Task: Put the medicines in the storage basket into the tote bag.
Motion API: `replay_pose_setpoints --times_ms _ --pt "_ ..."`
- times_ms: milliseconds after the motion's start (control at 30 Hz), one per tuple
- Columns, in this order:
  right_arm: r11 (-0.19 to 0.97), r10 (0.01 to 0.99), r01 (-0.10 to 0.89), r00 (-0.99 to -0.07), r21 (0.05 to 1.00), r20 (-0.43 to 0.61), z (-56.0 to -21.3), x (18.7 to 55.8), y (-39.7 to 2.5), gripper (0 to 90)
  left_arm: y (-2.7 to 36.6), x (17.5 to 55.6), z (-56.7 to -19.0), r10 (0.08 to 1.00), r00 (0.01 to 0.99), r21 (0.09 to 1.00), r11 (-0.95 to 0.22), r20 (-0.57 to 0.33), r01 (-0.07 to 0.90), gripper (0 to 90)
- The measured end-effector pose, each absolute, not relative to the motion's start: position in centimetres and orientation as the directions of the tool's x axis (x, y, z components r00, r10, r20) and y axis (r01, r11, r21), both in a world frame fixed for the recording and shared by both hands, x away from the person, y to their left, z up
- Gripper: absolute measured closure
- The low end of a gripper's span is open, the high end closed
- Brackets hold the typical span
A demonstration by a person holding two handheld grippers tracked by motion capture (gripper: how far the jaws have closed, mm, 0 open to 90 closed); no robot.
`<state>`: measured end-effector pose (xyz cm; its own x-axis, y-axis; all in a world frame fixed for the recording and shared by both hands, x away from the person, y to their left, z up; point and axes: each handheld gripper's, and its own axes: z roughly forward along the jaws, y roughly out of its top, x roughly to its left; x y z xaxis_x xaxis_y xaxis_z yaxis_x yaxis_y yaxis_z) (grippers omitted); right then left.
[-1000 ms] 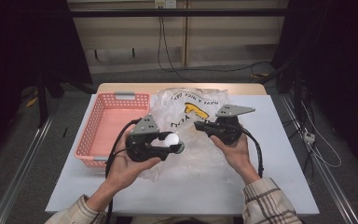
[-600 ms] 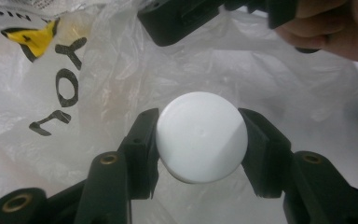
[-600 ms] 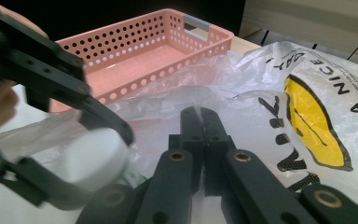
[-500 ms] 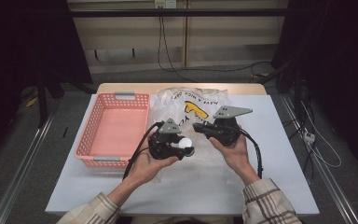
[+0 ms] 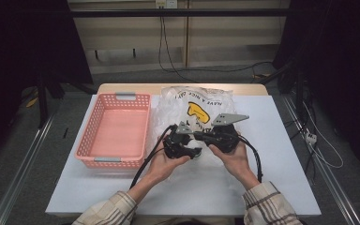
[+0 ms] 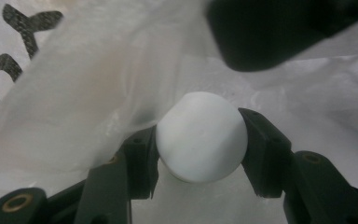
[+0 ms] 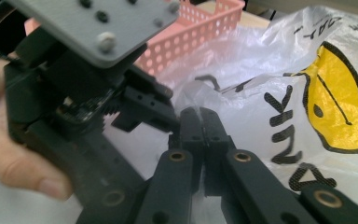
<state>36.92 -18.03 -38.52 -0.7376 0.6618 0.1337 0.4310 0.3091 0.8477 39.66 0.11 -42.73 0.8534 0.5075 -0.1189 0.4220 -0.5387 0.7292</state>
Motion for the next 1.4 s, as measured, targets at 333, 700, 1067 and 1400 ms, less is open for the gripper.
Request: replay_pose_setpoints --times_ms 333,700,1067,1400 --pt "0.335 0.664 0.462 -0.734 0.821 0.142 -39.9 36.4 -18.8 90.0 -0.6 40.6 -44.0 0.538 0.835 0.739 -0.516 -0.114 0.434 51.2" --pt "0.333 0.665 0.473 -0.731 0.816 0.153 -40.3 36.4 -19.0 90.0 -0.9 40.8 -44.2 0.537 0.838 0.736 -0.528 -0.097 0.424 49.1" --pt "0.314 0.675 0.486 -0.718 0.815 0.168 -40.4 36.6 -19.4 90.0 0.6 38.7 -41.9 0.491 0.870 0.737 -0.569 -0.052 0.365 27.8" --pt "0.301 0.700 0.496 -0.695 0.815 0.164 -40.7 36.7 -19.7 90.0 3.0 36.8 -40.7 0.448 0.891 0.766 -0.547 -0.074 0.338 25.1"
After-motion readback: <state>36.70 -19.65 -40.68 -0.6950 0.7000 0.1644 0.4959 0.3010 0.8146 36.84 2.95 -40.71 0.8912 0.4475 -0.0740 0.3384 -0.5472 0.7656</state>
